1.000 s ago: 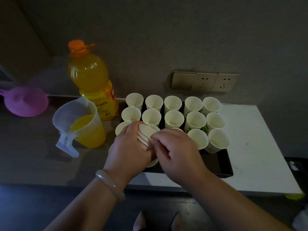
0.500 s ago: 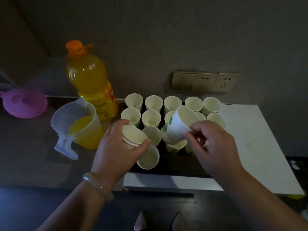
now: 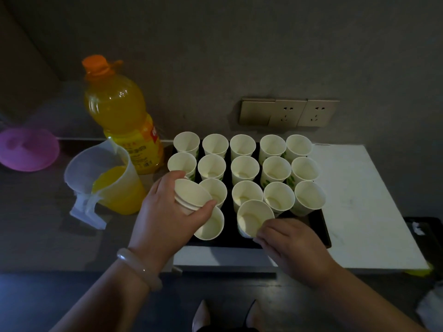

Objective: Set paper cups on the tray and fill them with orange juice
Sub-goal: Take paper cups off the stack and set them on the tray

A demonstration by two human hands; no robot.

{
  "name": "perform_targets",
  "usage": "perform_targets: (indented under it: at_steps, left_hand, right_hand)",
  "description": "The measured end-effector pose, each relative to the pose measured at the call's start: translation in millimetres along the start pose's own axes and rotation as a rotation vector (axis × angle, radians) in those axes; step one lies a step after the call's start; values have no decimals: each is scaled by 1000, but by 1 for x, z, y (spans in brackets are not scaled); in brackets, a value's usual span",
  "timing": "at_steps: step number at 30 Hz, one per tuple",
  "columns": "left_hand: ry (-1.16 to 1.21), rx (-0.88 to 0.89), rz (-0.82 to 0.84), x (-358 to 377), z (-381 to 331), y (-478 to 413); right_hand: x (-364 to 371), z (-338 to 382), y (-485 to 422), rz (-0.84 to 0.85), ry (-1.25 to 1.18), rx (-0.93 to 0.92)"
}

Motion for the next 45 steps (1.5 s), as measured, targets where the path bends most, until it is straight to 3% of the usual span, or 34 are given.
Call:
perform_targets:
  at_steps: [21,25,30,36,40,42,45]
  left_hand:
    - [-20,-6,54,4,-4,9]
    - [-25,1,49,3,-8,7]
    - [-26,-3,49,3,-9,6]
    - [-43,59,161,22,-26,7]
    - [-63,84,247,39,-45,7]
    - [-50,114,271,45,-52,6]
    - [-27,156,275,49,-58,4]
  right_hand:
    - [40,-9,0,219,26,84]
    - [31,-8,-2,189,-33,119]
    - [-5,-19,-12,-32,-79,232]
    - [-44,-18,-37,-149,-252,371]
    - [-47,7,-64,-70,-512,399]
    - [-39,14,-72,13,-522,388]
    - [-37,12,-72,5,-551,412]
Point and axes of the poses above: each hand's wrist, its own y-axis away from the middle knuckle, its own x-axis out of the palm, z = x × y, the point moved 10 cm from there along -y, towards the middle knuckle, and after that the axes turned 1 degree about -y, right-handed, at the moved point
